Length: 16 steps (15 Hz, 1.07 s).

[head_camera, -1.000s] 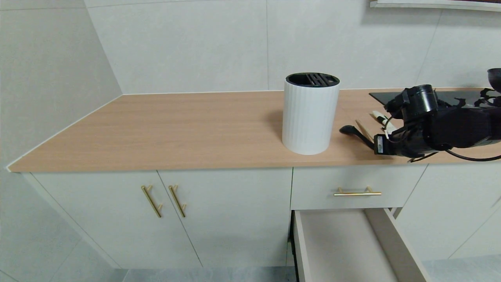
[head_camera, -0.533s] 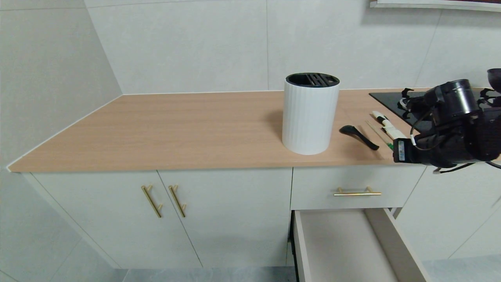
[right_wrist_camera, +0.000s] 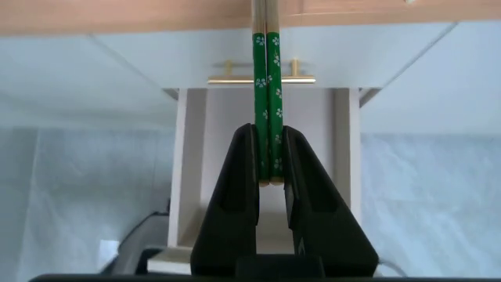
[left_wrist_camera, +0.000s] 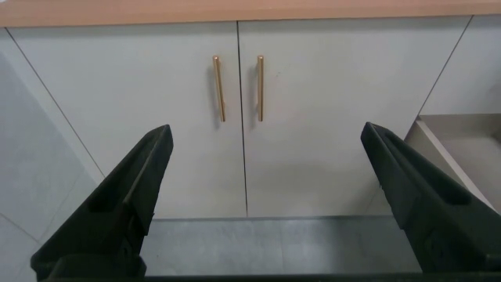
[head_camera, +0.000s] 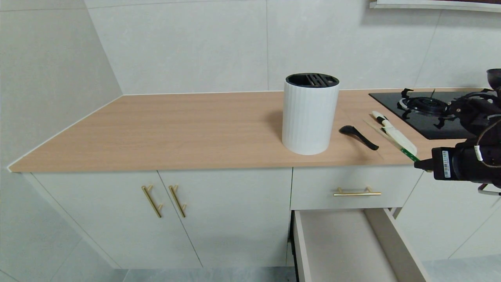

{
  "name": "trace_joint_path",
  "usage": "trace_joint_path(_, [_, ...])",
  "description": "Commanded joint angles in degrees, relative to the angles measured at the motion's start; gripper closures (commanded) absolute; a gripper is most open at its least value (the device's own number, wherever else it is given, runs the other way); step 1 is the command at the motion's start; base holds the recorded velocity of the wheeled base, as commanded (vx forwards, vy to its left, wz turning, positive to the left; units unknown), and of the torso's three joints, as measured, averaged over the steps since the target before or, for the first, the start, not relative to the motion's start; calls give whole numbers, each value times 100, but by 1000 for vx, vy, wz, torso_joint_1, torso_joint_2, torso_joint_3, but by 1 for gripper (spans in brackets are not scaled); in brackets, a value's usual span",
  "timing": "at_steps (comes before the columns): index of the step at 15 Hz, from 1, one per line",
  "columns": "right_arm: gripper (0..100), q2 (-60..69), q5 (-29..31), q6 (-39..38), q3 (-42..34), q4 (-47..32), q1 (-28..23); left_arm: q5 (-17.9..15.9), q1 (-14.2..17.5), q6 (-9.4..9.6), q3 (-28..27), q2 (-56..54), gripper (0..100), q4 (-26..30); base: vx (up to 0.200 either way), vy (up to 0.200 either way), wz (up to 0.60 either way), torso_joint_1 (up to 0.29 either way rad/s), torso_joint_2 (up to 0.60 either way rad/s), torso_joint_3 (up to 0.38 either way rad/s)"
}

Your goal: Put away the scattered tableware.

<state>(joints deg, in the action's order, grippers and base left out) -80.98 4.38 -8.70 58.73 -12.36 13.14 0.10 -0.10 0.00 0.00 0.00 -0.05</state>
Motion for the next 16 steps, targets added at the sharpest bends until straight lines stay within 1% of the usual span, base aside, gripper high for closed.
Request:
trace_joint_path(1, [100, 197, -16, 176, -178, 6, 57, -1, 1, 0, 0, 0, 0, 5, 0, 0, 0, 0, 0, 0])
trace_joint_path(4, [100, 302, -218, 668, -556, 23, 303, -1, 1, 0, 0, 0, 0, 5, 0, 0, 0, 0, 0, 0])
trace_joint_path(6, [100, 285, -227, 809, -723, 32, 470, -1, 1, 0, 0, 9, 0, -4, 0, 0, 0, 0, 0, 0])
trace_joint_path(11, [100, 311, -244, 1090, -969, 32, 672, -1, 1, 0, 0, 0, 0, 5, 0, 0, 0, 0, 0, 0])
trace_joint_path(12, [100, 311, -244, 1108, -995, 23, 742, -1, 1, 0, 0, 0, 0, 5, 0, 0, 0, 0, 0, 0])
trace_joint_path(13, [100, 320, -262, 1125, -1083, 23, 918, -1, 1, 0, 0, 0, 0, 5, 0, 0, 0, 0, 0, 0])
trace_joint_path(16, [100, 434, -499, 1336, -1242, 23, 1103, -1, 1, 0, 0, 0, 0, 5, 0, 0, 0, -41, 94, 67])
